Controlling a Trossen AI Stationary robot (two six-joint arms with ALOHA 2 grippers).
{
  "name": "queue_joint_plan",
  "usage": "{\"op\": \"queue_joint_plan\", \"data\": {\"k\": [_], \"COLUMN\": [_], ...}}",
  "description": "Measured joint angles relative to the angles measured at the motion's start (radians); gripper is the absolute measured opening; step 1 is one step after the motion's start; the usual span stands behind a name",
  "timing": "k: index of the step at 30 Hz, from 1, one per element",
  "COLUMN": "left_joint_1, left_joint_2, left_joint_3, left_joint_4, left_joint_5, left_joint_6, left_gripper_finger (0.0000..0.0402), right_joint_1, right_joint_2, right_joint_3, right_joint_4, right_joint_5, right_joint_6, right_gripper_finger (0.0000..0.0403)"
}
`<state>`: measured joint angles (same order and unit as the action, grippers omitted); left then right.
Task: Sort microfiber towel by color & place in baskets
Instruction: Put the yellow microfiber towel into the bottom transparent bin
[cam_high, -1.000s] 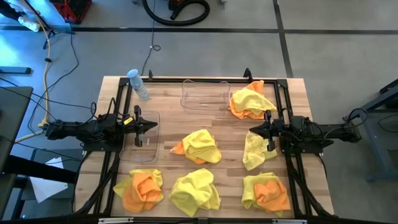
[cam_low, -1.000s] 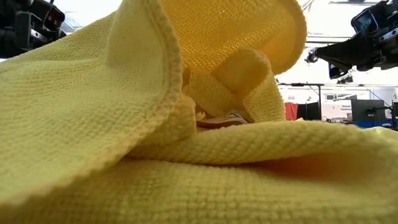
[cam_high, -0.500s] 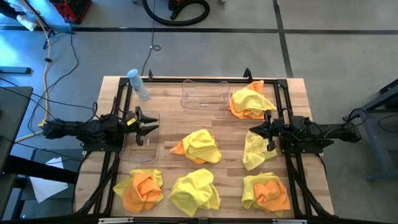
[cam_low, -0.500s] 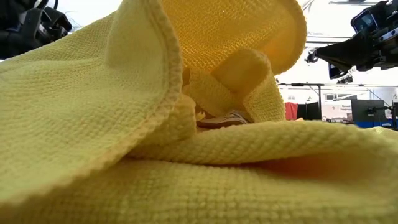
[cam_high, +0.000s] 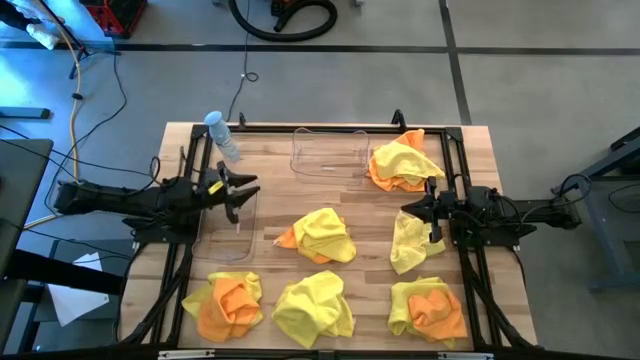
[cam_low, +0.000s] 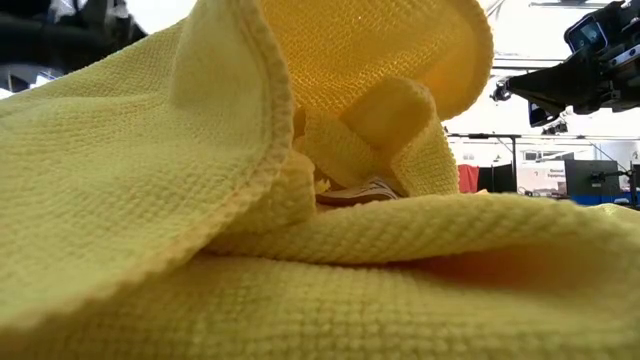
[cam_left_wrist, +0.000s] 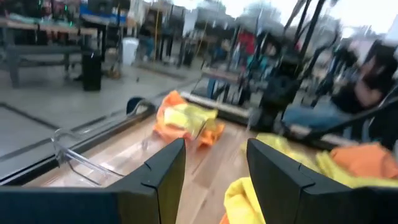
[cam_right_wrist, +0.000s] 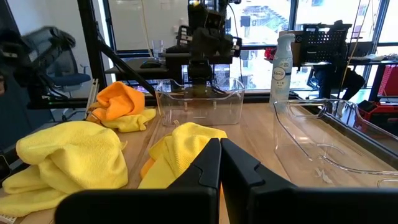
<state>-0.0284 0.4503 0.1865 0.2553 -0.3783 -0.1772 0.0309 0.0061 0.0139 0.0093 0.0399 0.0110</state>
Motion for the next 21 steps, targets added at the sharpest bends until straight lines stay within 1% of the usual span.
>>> {"op": "queue_joint_plan", "data": {"k": [4,8,11,16,21], "left_joint_1": [0.000,0.000,0.000,0.000,0.000], "left_joint_2": [0.240,0.473,0.636,0.909,1.160], "left_joint_3": [0.181,0.405,0.591,0.917,1.176], "left_joint_4": [-0.042,-0.147,-0.298,-0.606,-0.835], "left_joint_5": [0.034,0.081,0.111,0.147,0.243], "left_joint_6": [0.044,0.097,0.101,0.068,0.057], "left_gripper_finger": [0.0158,0.0158,0.0158,0.0158,0.0158], "right_joint_1": [0.000,0.000,0.000,0.000,0.000], "right_joint_2": [0.000,0.000,0.000,0.000,0.000], "right_joint_3": [0.000,0.000,0.000,0.000,0.000], "right_joint_4": [0.000,0.000,0.000,0.000,0.000], "right_joint_5": [0.000,0.000,-0.001,-0.002,-0.006], "right_joint_6": [0.000,0.000,0.000,0.000,0.000], "right_gripper_finger": [0.0000,0.0000,0.0000,0.0000,0.0000]}}
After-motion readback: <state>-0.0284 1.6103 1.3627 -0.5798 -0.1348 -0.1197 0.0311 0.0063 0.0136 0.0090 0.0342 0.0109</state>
